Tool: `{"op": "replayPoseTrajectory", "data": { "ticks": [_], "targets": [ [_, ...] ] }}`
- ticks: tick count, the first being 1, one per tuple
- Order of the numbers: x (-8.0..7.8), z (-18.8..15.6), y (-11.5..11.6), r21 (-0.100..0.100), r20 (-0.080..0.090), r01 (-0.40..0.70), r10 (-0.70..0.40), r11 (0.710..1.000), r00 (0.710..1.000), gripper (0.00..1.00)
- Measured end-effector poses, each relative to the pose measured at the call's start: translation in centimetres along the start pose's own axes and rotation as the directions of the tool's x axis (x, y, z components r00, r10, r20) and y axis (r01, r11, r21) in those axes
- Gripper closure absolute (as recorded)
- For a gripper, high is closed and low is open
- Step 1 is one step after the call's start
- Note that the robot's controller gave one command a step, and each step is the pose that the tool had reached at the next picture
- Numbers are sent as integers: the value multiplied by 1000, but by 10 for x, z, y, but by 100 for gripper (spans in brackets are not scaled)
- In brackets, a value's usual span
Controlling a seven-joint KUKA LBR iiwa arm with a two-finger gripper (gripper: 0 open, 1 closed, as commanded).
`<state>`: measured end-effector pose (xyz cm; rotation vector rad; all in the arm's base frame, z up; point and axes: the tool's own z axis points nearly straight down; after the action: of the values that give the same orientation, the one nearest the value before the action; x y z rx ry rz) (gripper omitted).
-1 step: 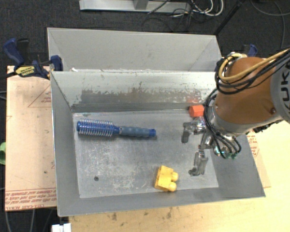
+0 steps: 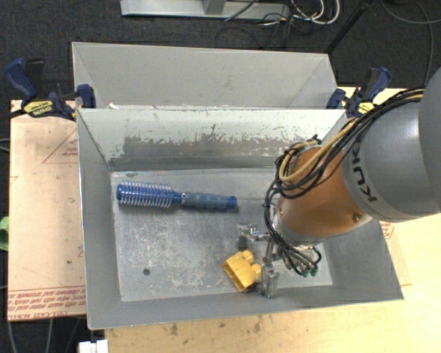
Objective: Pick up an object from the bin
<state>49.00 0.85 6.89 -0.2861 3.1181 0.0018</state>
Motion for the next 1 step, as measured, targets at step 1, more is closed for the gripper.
{"op": "replayPoseTrajectory", "data": {
  "ticks": [1],
  "targets": [
    [3, -33, 38, -2, -4, 50, -50, 999, 999, 0]
  ]
}}
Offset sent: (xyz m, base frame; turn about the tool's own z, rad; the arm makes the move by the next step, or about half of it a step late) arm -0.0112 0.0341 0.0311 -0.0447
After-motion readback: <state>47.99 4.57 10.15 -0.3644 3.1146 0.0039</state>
